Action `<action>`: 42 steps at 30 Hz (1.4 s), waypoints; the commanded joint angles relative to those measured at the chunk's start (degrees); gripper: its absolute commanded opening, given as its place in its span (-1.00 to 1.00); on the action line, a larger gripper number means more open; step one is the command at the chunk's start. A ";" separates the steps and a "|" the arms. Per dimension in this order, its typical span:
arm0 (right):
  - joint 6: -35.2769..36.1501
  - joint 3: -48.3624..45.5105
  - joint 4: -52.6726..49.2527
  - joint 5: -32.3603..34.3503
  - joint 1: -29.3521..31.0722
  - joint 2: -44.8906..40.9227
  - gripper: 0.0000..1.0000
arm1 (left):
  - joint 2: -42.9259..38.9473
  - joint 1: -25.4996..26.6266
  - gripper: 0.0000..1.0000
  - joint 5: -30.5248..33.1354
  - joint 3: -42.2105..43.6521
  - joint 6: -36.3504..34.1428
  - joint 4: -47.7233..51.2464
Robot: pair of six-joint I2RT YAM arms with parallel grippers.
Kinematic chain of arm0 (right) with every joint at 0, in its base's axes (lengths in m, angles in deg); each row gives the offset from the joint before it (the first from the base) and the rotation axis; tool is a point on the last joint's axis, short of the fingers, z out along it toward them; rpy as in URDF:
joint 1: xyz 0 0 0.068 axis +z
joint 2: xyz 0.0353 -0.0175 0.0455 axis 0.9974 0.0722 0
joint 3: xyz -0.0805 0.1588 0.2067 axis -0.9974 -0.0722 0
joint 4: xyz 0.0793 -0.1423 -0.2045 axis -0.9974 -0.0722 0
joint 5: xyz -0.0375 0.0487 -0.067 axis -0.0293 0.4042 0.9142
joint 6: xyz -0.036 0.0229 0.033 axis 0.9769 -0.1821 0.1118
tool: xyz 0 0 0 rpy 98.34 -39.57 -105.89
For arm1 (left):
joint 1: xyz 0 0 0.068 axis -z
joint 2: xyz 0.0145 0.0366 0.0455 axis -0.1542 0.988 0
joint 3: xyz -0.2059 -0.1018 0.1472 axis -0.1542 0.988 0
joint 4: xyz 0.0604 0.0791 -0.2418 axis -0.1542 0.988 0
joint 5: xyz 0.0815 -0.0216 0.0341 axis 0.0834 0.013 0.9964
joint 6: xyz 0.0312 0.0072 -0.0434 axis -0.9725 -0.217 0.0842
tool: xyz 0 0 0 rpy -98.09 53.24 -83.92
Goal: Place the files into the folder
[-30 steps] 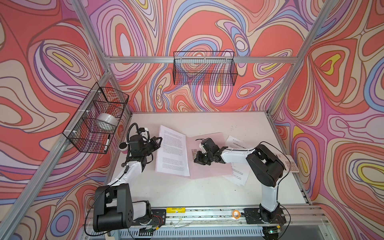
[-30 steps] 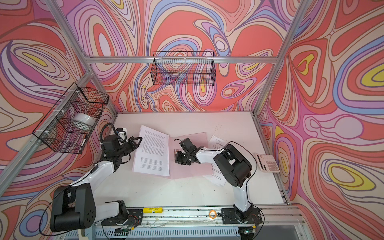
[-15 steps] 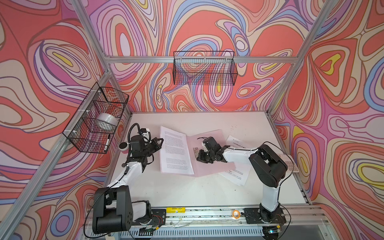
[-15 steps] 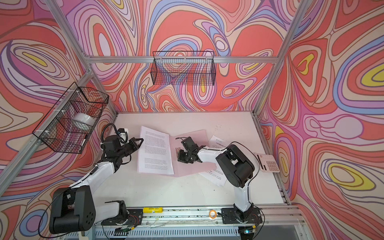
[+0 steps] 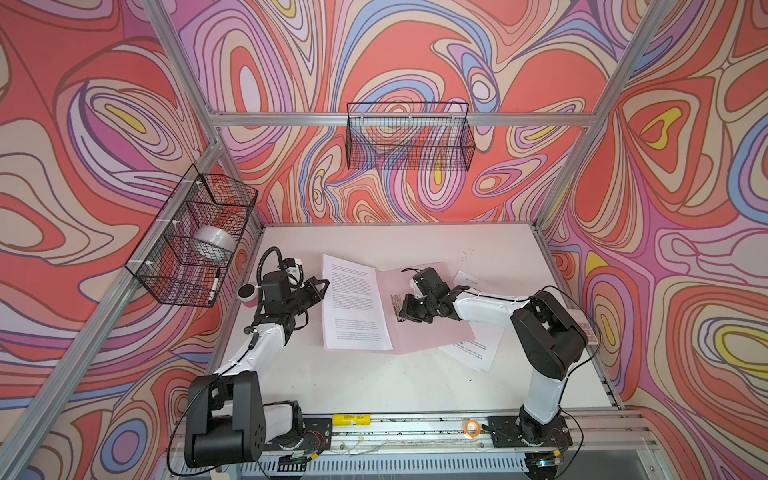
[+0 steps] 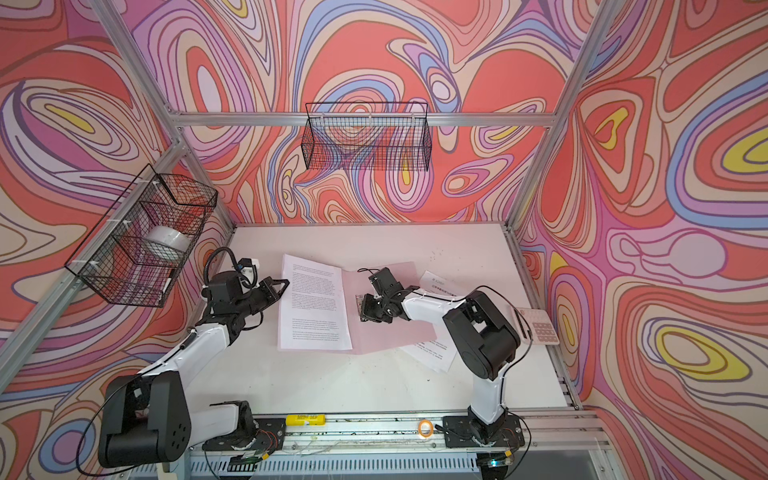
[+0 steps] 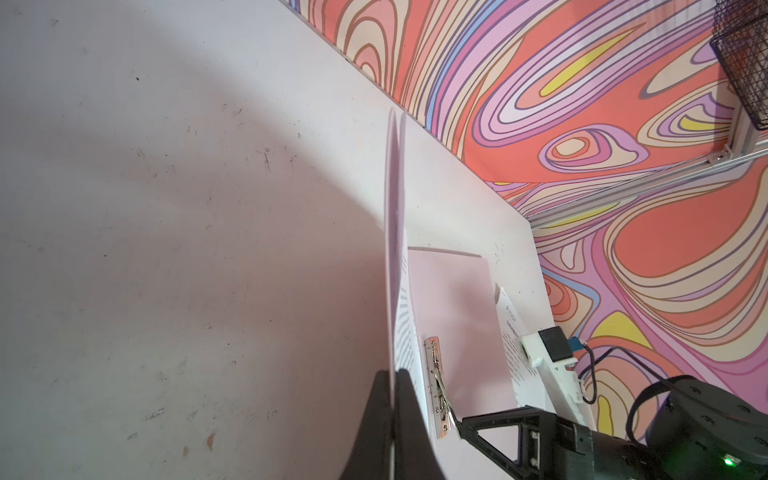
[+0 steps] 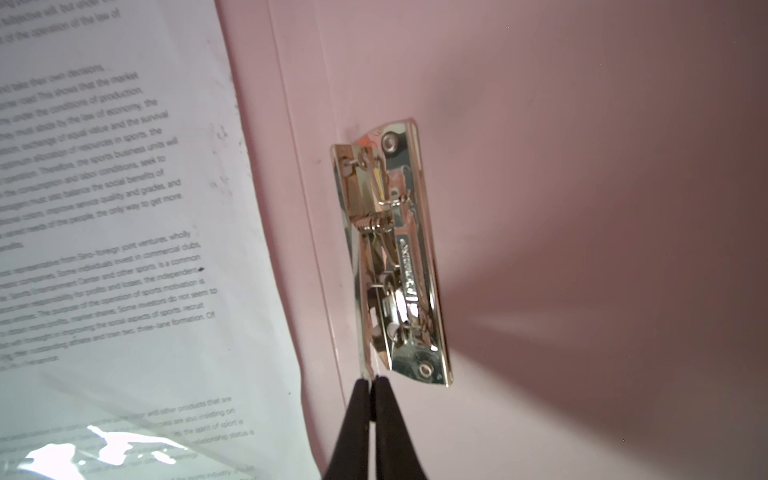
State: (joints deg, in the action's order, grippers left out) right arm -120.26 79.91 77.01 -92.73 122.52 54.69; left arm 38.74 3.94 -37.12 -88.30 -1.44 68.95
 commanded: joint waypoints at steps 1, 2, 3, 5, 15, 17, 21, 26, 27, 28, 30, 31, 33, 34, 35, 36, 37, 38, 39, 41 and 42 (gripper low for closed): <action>-2.80 0.50 -1.01 -4.64 -0.58 -1.63 -1.00 | 1.14 -0.78 -1.00 -0.04 -0.79 -1.82 -2.54; -3.62 0.84 -0.17 -5.78 -0.61 -1.73 -1.00 | 1.37 -0.74 -1.00 -0.32 -0.69 -1.98 -2.79; -4.28 1.19 0.60 -6.70 -0.58 -1.82 -1.00 | 1.45 -0.72 -1.00 -0.48 -0.57 -1.96 -2.89; -5.38 1.94 1.68 -7.63 -0.72 -1.70 -0.90 | 1.39 -0.68 -1.00 -0.59 -0.40 -2.19 -3.11; -7.13 4.43 2.17 -10.41 -2.21 -2.47 -0.12 | 1.91 -0.61 -1.00 -1.38 -0.70 -2.13 -3.73; -7.31 0.05 3.31 -7.00 -3.16 -7.06 -0.13 | 2.00 -0.61 -1.00 -1.47 -0.65 -2.26 -3.90; -2.76 -2.89 -1.39 -3.64 -3.90 -10.61 -0.34 | 1.76 -0.61 -1.00 -1.89 -0.78 -2.42 -4.04; -0.08 -5.22 -4.35 -5.28 -3.63 -9.50 -0.51 | 1.39 -0.61 -1.00 -2.04 -0.82 -2.30 -4.17; 0.29 -5.63 -4.77 -5.10 -3.53 -9.48 -0.50 | 1.30 -0.61 -1.00 -1.98 -0.76 -2.31 -4.17; 0.54 -6.14 -5.01 -5.21 -3.53 -9.35 -0.51 | 1.20 -0.61 -1.00 -1.89 -0.75 -2.19 -4.17; 0.80 -6.96 -4.55 -5.57 -3.44 -8.97 -0.51 | 1.27 -0.61 -1.00 -2.00 -0.79 -2.16 -4.25; 0.78 -7.18 -4.13 -5.98 -3.34 -8.58 -0.51 | 1.37 -0.61 -1.00 -2.14 -0.79 -2.18 -4.34; 0.95 -6.87 -3.56 -6.44 -2.90 -7.38 -0.53 | 1.62 -0.61 -1.00 -2.17 -0.79 -2.11 -4.43; 1.08 -6.52 -3.25 -6.75 -2.67 -6.51 -0.55 | 1.71 -0.61 -1.00 -2.24 -0.88 -2.11 -4.52; 1.17 -6.21 -2.65 -7.32 -2.44 -5.70 -0.57 | 1.89 -0.61 -1.00 -2.42 -0.88 -2.09 -4.61; 1.17 -5.78 -2.35 -7.53 -2.19 -5.09 -0.60 | 1.91 -0.61 -1.00 -2.43 -0.96 -2.07 -4.61; 1.34 -5.25 -2.01 -7.73 -1.81 -3.78 -0.64 | 1.99 -0.60 -1.00 -2.43 -0.92 -2.07 -4.61; 1.58 -4.56 -1.94 -7.91 -1.56 -2.56 -0.65 | 1.98 -0.61 -1.00 -2.43 -0.96 -2.09 -4.61; 1.56 -4.03 -1.80 -8.18 -1.26 -1.73 -0.66 | 2.00 -0.61 -1.00 -2.43 -0.92 -2.12 -4.61; 1.77 -2.60 -1.67 -8.52 -0.74 0.03 -0.68 | 1.92 -0.60 -1.00 -2.33 -0.92 -2.12 -4.48; 1.86 -1.94 -1.44 -8.65 -0.49 0.73 -0.68 | 1.91 -0.61 -1.00 -2.26 -0.83 -2.13 -4.52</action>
State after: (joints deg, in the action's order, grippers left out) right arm -119.54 75.69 74.43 -100.47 121.23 53.78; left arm 40.16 3.57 -38.94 -88.30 -2.69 66.26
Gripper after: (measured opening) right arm 0.163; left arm 0.047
